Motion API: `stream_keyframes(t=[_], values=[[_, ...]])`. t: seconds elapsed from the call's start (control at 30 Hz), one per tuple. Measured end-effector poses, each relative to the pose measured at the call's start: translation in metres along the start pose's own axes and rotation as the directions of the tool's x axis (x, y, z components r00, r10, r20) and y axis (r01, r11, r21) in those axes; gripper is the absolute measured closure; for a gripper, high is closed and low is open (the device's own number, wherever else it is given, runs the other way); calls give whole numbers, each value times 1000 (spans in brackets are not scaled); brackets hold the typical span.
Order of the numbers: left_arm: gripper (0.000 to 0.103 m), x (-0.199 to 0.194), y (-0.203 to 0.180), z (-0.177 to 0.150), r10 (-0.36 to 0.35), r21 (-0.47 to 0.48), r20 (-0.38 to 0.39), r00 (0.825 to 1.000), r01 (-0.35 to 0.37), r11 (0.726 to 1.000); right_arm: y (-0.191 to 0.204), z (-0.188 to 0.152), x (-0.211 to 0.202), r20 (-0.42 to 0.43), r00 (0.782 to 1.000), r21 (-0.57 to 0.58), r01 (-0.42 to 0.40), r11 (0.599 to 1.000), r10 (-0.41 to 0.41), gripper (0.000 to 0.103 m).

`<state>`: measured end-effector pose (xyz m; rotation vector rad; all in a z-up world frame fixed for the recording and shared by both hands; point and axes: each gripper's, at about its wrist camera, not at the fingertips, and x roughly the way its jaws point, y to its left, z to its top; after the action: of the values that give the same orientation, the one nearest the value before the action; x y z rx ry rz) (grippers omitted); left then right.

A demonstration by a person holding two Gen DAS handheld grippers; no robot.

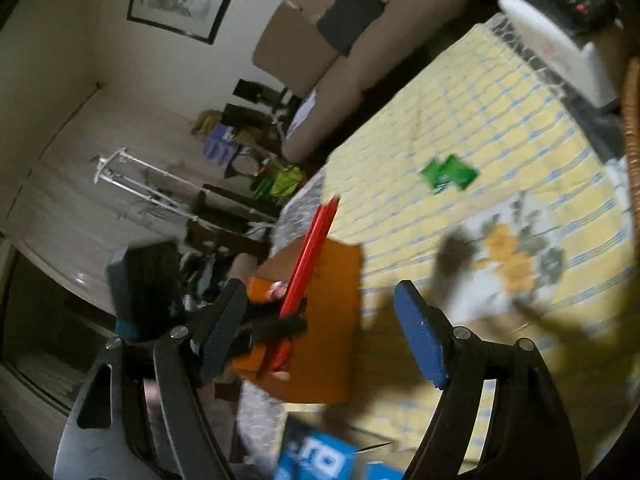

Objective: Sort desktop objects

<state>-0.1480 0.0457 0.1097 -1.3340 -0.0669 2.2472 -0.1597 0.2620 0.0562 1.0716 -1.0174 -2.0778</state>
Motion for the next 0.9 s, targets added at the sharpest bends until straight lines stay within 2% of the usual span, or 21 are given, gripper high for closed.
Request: stream_keyframes(t=[0.1,0.17,0.2,0.23,0.27,0.3,0.4,0.43,0.47,0.5,0.53,0.57,0.6,0.63,0.67,0.77,0.8,0.83,0.9], values=[[63,-32,-12,-18,14,27,58,998,-16,1000,28,-11,14,-32,999,-26,12,1000,-13,28],[63,-42,-10,-28,-17,7,66,998,16,1000,43,-19,24,-55,998,-42,19,999,-21,28],[63,-50,-12,-34,-18,9,76,997,18,1000,55,-25,32,-73,997,-64,25,998,-30,35],[63,-58,-11,-42,-9,13,83,996,8,1000,64,-30,36,-80,996,-84,25,996,-32,58],[63,-67,-10,-49,1,6,93,996,-2,1000,73,-35,39,-86,996,-107,26,994,-36,76],[63,-70,-9,-54,4,-1,97,995,-4,1000,88,-41,45,-95,994,-143,37,989,-51,89],[62,-88,6,-66,1,-46,125,992,5,999,125,-54,59,-118,987,-239,76,968,-106,91],[52,-96,13,-72,-1,-76,134,991,12,997,136,-57,65,-125,984,-269,87,959,-124,92],[27,-100,21,-76,2,-96,139,990,12,995,148,-59,70,-128,981,-301,101,948,-145,93],[16,-110,33,-83,18,-138,163,986,5,990,166,-63,79,-126,974,-356,132,925,-188,92],[10,-118,45,-89,17,-171,189,982,16,985,176,-66,84,-118,969,-392,154,907,-216,93],[10,-127,57,-94,6,-204,214,977,39,978,187,-67,90,-111,965,-421,169,891,-236,93],[10,-140,78,-105,-34,-259,265,964,105,960,198,-68,98,-105,960,-449,188,874,-260,93],[10,-146,92,-111,-52,-291,294,954,141,946,208,-70,108,-100,954,-476,203,855,-283,93],[10,-156,111,-121,-35,-340,329,944,153,928,215,-71,115,-92,949,-498,220,839,-303,93],[10,-166,154,-139,6,-425,373,928,165,890,237,-78,148,-25,916,-608,305,733,-401,93],[10,-168,173,-146,11,-459,390,921,184,869,243,-84,163,15,898,-648,343,680,-439,93],[10,-167,185,-151,22,-484,397,917,189,854,245,-89,173,39,884,-670,369,645,-465,93],[10,-161,203,-159,62,-518,384,921,160,840,243,-105,198,72,852,-706,411,577,-518,93]])
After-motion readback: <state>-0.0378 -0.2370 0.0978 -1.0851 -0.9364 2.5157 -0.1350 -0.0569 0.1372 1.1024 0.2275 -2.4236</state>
